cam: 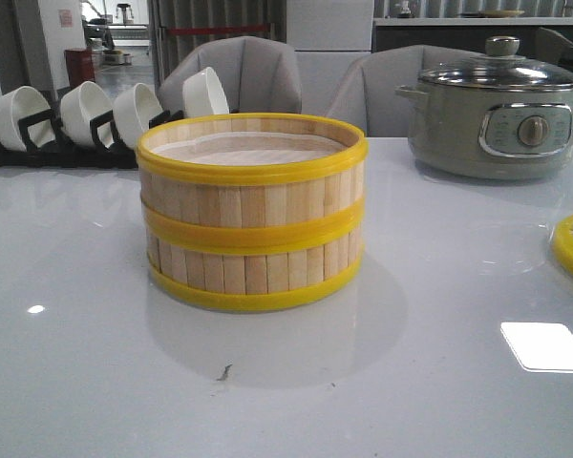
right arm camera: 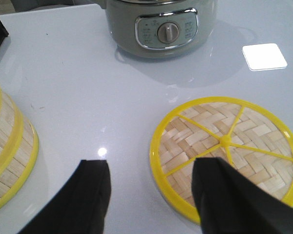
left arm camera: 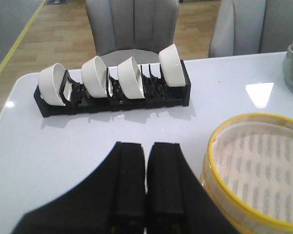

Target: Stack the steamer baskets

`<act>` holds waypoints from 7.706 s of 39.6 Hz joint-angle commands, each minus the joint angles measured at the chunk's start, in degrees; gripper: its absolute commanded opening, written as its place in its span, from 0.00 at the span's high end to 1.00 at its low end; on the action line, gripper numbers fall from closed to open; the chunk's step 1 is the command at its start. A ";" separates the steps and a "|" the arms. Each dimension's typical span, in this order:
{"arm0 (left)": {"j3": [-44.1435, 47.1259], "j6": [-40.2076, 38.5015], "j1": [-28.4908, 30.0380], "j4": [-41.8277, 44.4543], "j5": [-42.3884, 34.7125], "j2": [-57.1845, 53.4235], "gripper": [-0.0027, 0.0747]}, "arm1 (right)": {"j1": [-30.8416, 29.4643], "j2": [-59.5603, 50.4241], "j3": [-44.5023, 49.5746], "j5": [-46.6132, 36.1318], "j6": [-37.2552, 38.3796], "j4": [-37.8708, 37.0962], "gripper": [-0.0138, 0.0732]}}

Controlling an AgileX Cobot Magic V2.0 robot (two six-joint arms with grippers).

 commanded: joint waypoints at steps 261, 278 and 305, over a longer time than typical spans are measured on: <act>34.02 -4.20 0.20 -0.29 -7.86 -31.08 0.85 | 36.75 71.08 -88.20 32.47 -0.28 -8.13 0.78; 34.02 -4.20 0.20 -0.29 -7.86 -31.08 0.85 | 36.75 71.08 -88.20 37.25 -0.28 -8.13 0.78; 34.02 -4.20 0.20 -0.29 -7.86 -31.08 0.85 | 36.75 71.08 -88.20 39.86 -0.28 -8.13 0.78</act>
